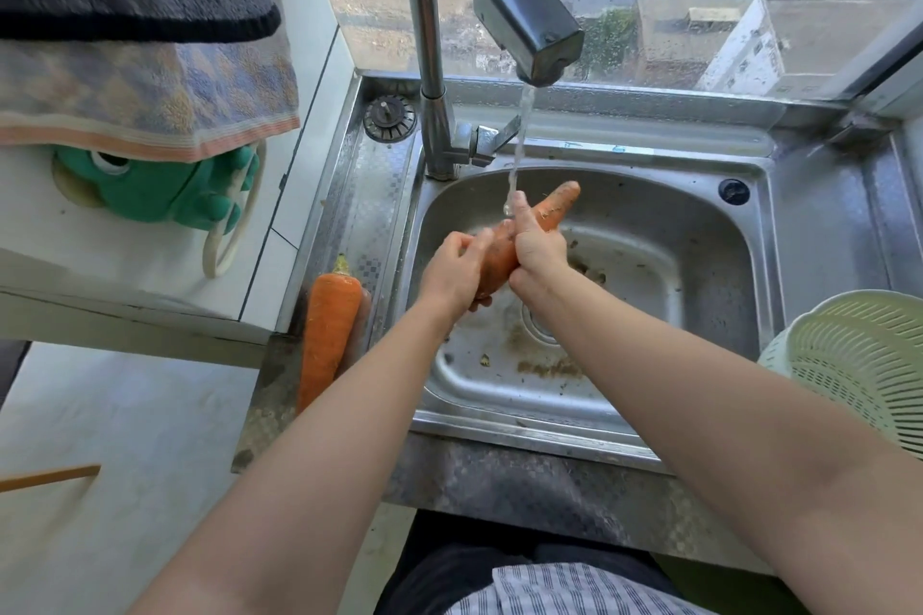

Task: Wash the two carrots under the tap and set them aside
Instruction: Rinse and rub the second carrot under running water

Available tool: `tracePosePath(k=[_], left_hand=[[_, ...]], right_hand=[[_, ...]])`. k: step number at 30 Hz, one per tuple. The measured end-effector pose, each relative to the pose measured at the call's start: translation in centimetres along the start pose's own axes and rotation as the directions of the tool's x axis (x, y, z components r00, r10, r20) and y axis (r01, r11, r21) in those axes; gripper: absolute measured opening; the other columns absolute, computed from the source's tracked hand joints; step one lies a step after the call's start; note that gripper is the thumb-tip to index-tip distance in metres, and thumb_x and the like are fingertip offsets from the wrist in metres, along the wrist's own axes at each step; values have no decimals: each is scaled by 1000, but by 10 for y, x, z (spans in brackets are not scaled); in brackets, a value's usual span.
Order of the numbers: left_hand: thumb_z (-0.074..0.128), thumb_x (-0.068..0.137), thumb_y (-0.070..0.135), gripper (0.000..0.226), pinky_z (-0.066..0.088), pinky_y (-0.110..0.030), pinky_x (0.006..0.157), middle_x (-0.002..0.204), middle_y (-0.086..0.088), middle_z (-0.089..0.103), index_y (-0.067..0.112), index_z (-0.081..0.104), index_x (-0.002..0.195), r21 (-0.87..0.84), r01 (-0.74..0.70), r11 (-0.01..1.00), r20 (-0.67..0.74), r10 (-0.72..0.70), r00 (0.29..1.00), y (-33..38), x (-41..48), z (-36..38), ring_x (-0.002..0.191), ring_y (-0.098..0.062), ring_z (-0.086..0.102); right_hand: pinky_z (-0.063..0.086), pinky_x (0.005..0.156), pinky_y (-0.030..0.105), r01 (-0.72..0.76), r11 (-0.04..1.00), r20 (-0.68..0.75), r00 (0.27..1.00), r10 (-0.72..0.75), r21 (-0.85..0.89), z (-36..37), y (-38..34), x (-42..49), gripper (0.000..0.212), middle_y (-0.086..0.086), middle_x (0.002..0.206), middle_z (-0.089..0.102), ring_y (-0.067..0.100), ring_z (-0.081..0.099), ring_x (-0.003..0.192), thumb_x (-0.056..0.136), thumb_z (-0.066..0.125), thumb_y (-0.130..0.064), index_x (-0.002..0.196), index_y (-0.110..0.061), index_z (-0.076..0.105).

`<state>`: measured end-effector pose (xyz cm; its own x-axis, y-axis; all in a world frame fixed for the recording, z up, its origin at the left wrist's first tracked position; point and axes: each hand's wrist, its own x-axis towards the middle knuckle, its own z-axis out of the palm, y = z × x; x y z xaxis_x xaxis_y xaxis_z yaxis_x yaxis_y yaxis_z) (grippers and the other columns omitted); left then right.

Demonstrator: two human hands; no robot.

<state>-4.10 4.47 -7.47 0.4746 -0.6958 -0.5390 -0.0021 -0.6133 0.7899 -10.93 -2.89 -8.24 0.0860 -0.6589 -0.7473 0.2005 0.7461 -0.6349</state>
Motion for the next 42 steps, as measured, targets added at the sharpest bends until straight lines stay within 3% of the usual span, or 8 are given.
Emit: tracePosePath(k=[7,12,17,23,30,33,37,42], left_hand=[[33,99,36,42,35,-17,36,75,-15,68,5,61,104,-99,239,966,-11,-242,970,3,7,-8,38,-18,55],[68,85,49,40,44,-23,41,86,-11,68,12,57,98,-44,-31,999,29,32,999,-3,-4,-4,56,-20,63],[46,98,33,28,34,-17,36,72,-13,62,9,59,89,-136,73,988,-91,-86,992,6,2,-10,41,-17,56],[56,92,43,33,44,-25,41,86,-16,66,10,55,100,-111,-36,993,76,45,996,0,-3,-4,57,-21,62],[51,92,35,32,52,-29,47,83,-19,67,7,63,83,-165,209,964,-6,-213,977,3,11,-13,59,-29,65],[62,88,47,38,44,-24,46,83,-8,67,10,67,96,39,81,996,40,-83,996,2,6,-10,62,-19,60],[73,76,52,42,44,-25,48,72,-3,65,14,62,89,80,-63,995,98,55,994,-2,6,-8,61,-17,60],[46,99,40,46,49,-26,41,82,-25,68,-2,65,98,-64,86,994,82,-81,993,3,4,-11,52,-30,64]], right_hand=[[56,90,47,-19,991,182,983,-6,133,-7,5,0,39,8,83,67,17,68,74,87,70,-7,119,-5,47],[58,82,43,-23,990,7,1000,23,137,-3,-2,2,43,8,86,67,21,66,70,91,64,-45,113,-11,52],[56,88,42,-10,979,249,968,-42,203,-6,-3,-2,39,12,94,63,19,65,81,91,62,-1,125,-4,44],[58,68,36,7,988,-2,1000,-7,153,2,-9,-1,35,7,78,62,17,62,62,94,62,-37,114,-10,51],[55,89,43,1,989,116,993,-19,147,-7,1,1,39,14,95,62,20,65,81,92,65,-9,124,3,46],[57,81,41,4,993,-17,1000,-2,120,-4,-1,1,25,9,81,62,19,63,68,97,59,-31,95,-7,50],[54,86,40,-21,987,5,1000,20,160,-5,-1,4,18,9,86,57,22,62,83,101,50,-18,110,-3,45],[56,78,36,15,995,47,999,-19,101,-6,-4,4,31,9,94,62,20,63,81,91,66,-12,117,0,52]])
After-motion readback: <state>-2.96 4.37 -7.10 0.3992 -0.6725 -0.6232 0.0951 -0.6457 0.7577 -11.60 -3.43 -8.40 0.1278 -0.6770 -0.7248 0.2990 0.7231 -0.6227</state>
